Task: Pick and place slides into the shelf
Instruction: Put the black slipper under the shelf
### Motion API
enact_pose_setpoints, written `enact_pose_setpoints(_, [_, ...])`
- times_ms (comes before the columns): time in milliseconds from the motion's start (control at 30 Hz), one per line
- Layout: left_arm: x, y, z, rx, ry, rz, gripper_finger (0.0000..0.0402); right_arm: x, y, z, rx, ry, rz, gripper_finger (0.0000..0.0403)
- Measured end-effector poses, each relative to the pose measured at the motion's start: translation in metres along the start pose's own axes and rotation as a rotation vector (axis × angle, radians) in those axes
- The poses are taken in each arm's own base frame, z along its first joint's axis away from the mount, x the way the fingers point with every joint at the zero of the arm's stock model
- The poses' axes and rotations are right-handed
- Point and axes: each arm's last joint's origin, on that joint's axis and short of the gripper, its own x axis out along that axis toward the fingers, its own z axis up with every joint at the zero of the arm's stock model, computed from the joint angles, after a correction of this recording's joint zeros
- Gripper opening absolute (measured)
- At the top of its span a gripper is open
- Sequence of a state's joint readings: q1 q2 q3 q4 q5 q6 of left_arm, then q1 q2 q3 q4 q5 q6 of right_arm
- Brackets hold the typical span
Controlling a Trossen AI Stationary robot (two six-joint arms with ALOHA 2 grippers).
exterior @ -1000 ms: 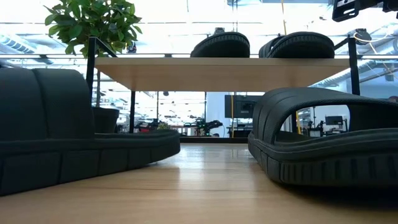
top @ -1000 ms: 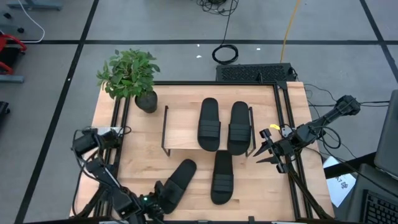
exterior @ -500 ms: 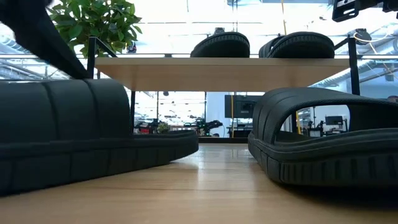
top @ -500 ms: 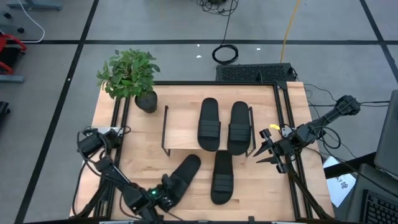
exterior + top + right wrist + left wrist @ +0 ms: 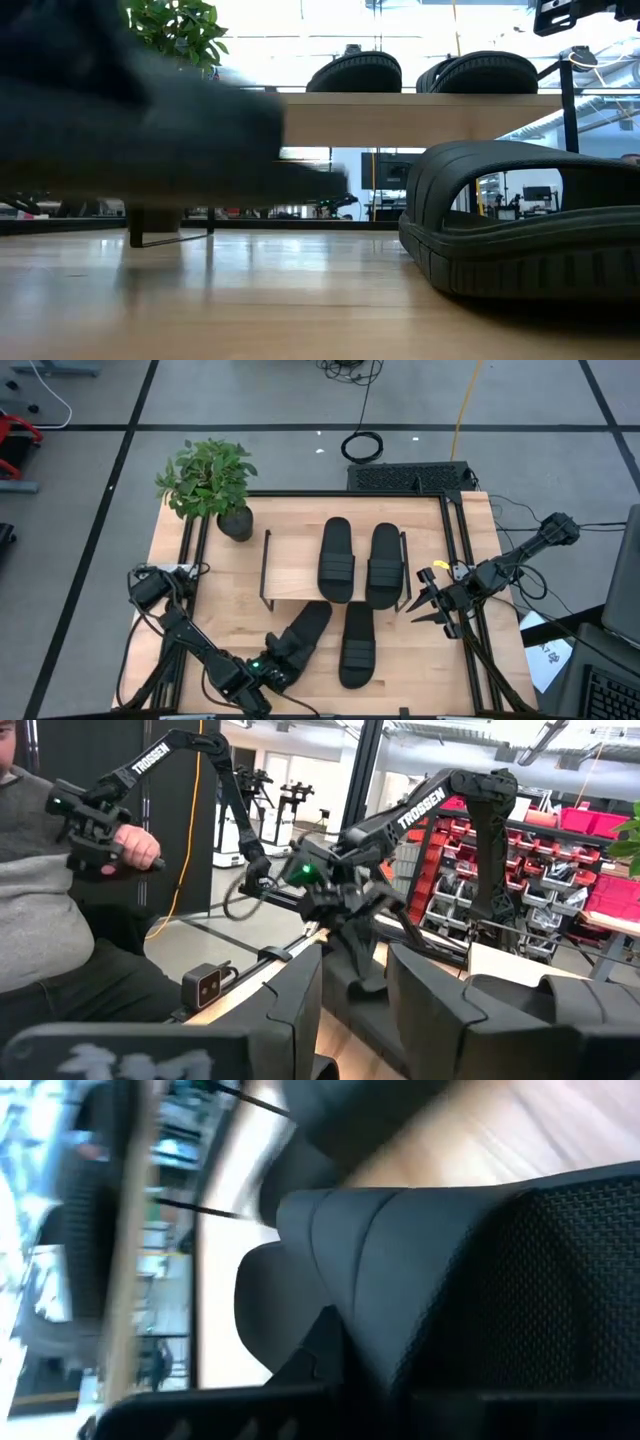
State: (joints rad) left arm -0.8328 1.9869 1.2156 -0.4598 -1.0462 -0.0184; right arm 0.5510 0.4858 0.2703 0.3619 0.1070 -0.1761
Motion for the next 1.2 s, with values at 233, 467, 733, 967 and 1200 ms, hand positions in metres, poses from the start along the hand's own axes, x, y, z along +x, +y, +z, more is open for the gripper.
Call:
enact_pose_setpoints(233, [0.007, 0.035, 0.025, -0.22, 0.058, 0.001, 0.0004, 0.0, 0.0, 0.0, 0.0, 0.0, 0.0, 0.0105])
enact_pose_setpoints(467, [0.028, 0.049, 0.021, -0.308, 0.123, 0.025, 0.0003, 0.0, 0.0, 0.0, -0.009, -0.003, 0.001, 0.0105])
enact_pose_setpoints(733, [0.072, 0.027, 0.008, -0.269, 0.23, 0.073, 0.0002, 0.0, 0.0, 0.0, -0.012, -0.001, 0.003, 0.0105])
enact_pose_setpoints(967, [0.095, 0.026, 0.002, -0.237, 0.308, 0.177, 0.0001, 0.0, 0.0, 0.0, -0.011, -0.002, 0.003, 0.0105])
enact_pose_setpoints(1200, [0.109, 0.048, 0.002, -0.309, 0.384, 0.186, 0.0001, 0.0, 0.0, 0.0, -0.012, -0.001, 0.004, 0.0105])
